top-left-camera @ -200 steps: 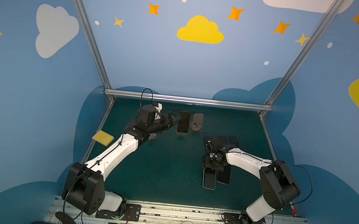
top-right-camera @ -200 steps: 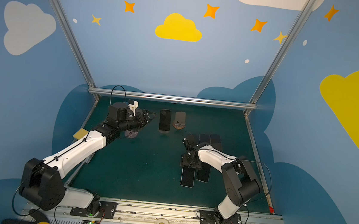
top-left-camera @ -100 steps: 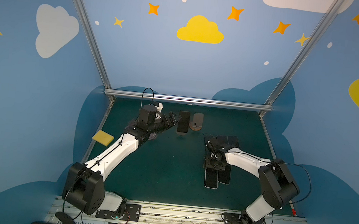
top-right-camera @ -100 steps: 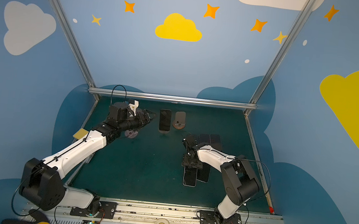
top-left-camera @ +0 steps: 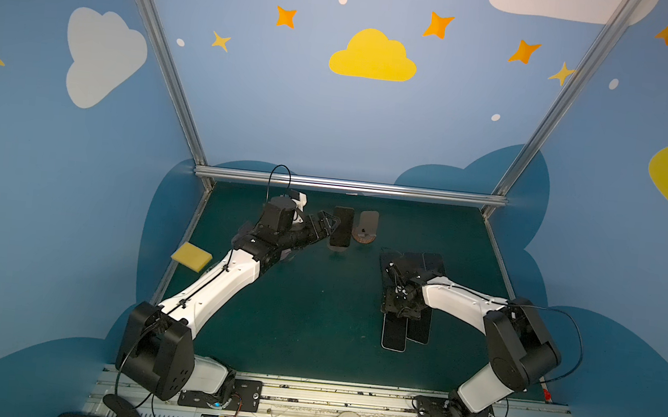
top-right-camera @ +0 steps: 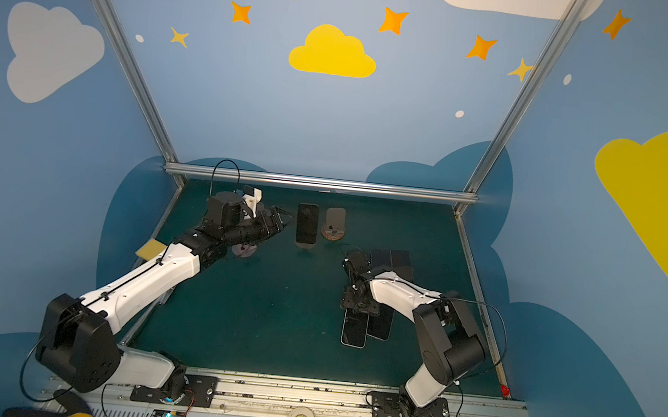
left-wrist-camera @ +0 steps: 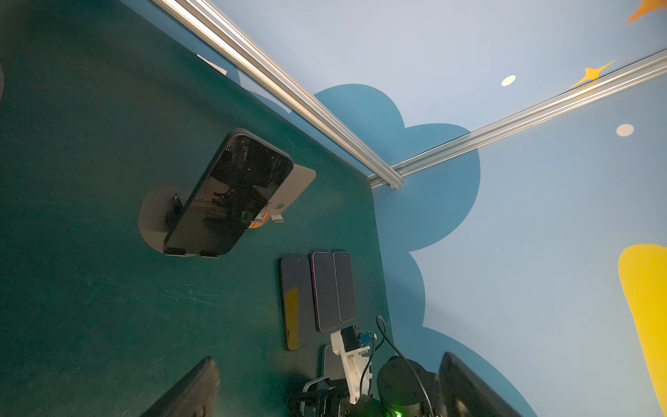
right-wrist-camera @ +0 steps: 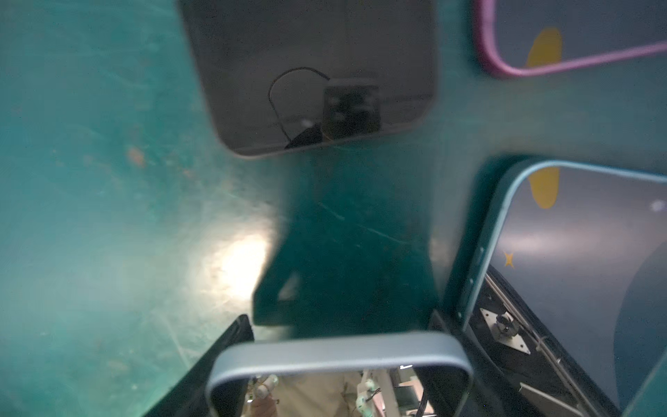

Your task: Remove the phone from the phone stand

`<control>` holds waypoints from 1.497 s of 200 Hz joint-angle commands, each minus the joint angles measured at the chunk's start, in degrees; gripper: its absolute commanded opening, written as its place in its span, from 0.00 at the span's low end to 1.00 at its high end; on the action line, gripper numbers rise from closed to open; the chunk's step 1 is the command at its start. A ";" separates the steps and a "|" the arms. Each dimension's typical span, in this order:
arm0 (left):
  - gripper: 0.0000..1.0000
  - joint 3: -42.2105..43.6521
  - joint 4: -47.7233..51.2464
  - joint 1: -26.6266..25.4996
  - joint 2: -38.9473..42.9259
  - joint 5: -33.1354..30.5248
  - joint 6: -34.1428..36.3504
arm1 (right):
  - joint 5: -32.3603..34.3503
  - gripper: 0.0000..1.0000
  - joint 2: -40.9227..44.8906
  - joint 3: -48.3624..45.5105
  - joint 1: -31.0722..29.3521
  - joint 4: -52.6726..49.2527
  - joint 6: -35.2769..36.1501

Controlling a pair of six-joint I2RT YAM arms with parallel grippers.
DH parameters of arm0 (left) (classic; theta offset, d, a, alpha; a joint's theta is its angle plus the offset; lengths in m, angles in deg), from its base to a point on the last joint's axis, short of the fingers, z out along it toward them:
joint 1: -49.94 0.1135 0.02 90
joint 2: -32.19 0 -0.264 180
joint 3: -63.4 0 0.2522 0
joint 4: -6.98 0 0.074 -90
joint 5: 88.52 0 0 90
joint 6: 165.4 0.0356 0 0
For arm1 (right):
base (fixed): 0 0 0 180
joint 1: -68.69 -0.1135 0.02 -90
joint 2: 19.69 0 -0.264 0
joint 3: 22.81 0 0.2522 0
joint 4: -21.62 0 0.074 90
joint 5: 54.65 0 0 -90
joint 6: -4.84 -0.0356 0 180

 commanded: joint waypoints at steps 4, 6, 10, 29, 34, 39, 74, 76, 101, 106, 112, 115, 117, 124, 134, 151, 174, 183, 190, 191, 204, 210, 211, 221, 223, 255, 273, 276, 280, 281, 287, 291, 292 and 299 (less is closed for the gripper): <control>0.94 -1.37 -0.01 -0.23 0.38 -0.06 0.80 | 1.89 0.62 0.25 -2.31 0.69 -5.17 -0.90; 0.94 -1.38 0.00 -0.25 0.38 -0.10 0.83 | 1.70 0.62 0.29 -2.26 0.69 -5.11 -0.81; 0.94 -1.34 0.00 -0.27 0.38 -0.19 0.84 | 1.61 0.62 0.33 -2.30 0.69 -5.15 -0.70; 0.94 -1.33 0.02 -0.28 0.36 -0.11 0.85 | 1.26 0.62 0.39 -1.42 0.60 -5.76 0.24; 0.94 -1.37 0.00 -0.34 0.44 -0.04 0.82 | 1.36 0.62 0.33 -1.14 0.60 -5.77 0.67; 0.94 -1.37 -0.07 -0.36 0.47 -0.01 0.82 | 1.21 0.61 0.08 -0.72 0.60 -5.63 1.47; 0.94 -1.33 0.09 -0.57 0.43 -0.29 1.09 | 0.16 0.61 -2.97 1.62 0.07 -4.42 4.26; 0.94 -1.36 0.09 -0.59 0.46 -0.24 1.14 | 0.06 0.61 -3.08 1.69 0.07 -4.29 4.28; 0.94 -1.37 0.25 -0.83 0.30 -0.49 1.51 | 0.07 0.61 -4.90 3.19 -0.20 -3.14 4.76; 0.94 -1.43 0.26 -0.74 0.16 -0.33 1.45 | 0.44 0.61 -5.18 3.51 -0.19 -3.00 4.84; 0.94 -1.44 0.22 -0.76 0.12 -0.13 1.33 | 0.81 0.61 -5.53 3.71 -0.28 -2.80 4.85; 0.94 -1.46 0.14 -0.80 0.15 -0.01 1.25 | 1.10 0.61 -5.75 3.75 -0.28 -2.66 4.85; 0.94 -1.44 0.11 -0.81 0.12 0.01 1.21 | 1.24 0.61 -5.87 3.82 -0.28 -2.62 4.85; 0.94 -1.32 0.00 -0.87 0.06 0.06 1.09 | 1.81 0.61 -6.27 4.08 -0.28 -2.74 4.52; 0.94 -1.22 -0.09 -0.84 0.01 -0.12 1.15 | 2.19 0.61 -6.38 4.24 -0.28 -2.50 4.27; 0.94 -1.24 -0.13 -0.98 -0.06 0.03 0.99 | 2.11 0.62 -6.31 4.24 -0.28 -1.33 3.84; 0.94 -1.22 -0.18 -1.04 -0.07 0.08 1.03 | 2.82 0.63 -8.01 5.33 -0.37 -1.69 3.36; 0.94 -1.24 -0.09 -0.99 -0.01 -0.02 1.02 | 3.06 0.64 -8.29 5.12 -0.36 -1.41 3.29; 0.94 -1.27 -0.09 -1.00 0.03 -0.02 1.07 | 3.22 0.65 -8.44 5.00 -0.37 -1.29 3.18; 0.94 -1.23 -0.09 -0.99 0.07 -0.02 1.07 | 3.26 0.65 -8.46 4.99 -0.37 -1.24 3.13; 0.94 -1.28 -0.18 -1.10 0.03 0.23 0.94 | 3.60 0.66 -8.57 4.81 -0.37 -0.94 3.01; 0.94 -1.29 -0.25 -1.17 0.02 0.16 0.90 | 3.58 0.66 -8.66 4.81 -0.37 -0.93 2.85; 0.94 -1.24 -0.26 -1.12 0.07 0.16 0.90 | 3.62 0.66 -8.66 4.81 -0.41 -0.93 2.79; 0.94 -1.29 -0.26 -1.15 0.11 0.16 0.86 | 3.80 0.66 -8.75 4.89 -0.46 -0.77 2.25; 0.94 -1.24 -0.26 -1.16 0.18 0.14 0.89 | 3.80 0.66 -8.75 4.90 -0.46 -0.67 2.15; 0.94 -1.29 -0.18 -1.22 0.47 -0.01 1.01 | 4.58 0.69 -9.00 5.37 -1.19 -0.30 0.62; 0.94 -1.29 -0.09 -1.25 0.33 -0.04 1.01 | 4.91 0.70 -9.72 5.85 -1.90 -0.83 -0.14; 0.95 -1.29 -0.09 -1.30 0.30 0.02 1.03 | 4.93 0.70 -9.86 5.99 -1.99 -1.02 -0.23; 0.95 -1.29 -0.17 -1.33 0.29 0.03 1.03 | 4.99 0.70 -10.09 6.10 -2.10 -1.16 -0.32; 0.94 -1.29 -0.17 -1.33 0.29 0.05 1.05 | 5.02 0.70 -10.12 6.12 -2.16 -1.18 -0.33; 0.94 -1.29 -0.13 -1.34 0.21 0.06 0.98 | 4.99 0.71 -10.44 6.22 -2.34 -1.39 -0.50; 0.95 -1.29 -0.09 -1.35 0.20 0.02 1.06 | 5.12 0.71 -10.58 6.30 -2.46 -1.58 -0.66; 0.95 -1.24 -0.09 -1.39 0.20 0.04 1.07 | 5.09 0.71 -10.58 6.30 -2.47 -1.61 -0.63; 0.94 -1.27 -0.09 -1.41 0.23 -0.09 1.10 | 5.23 0.72 -10.72 6.26 -2.64 -1.72 -0.86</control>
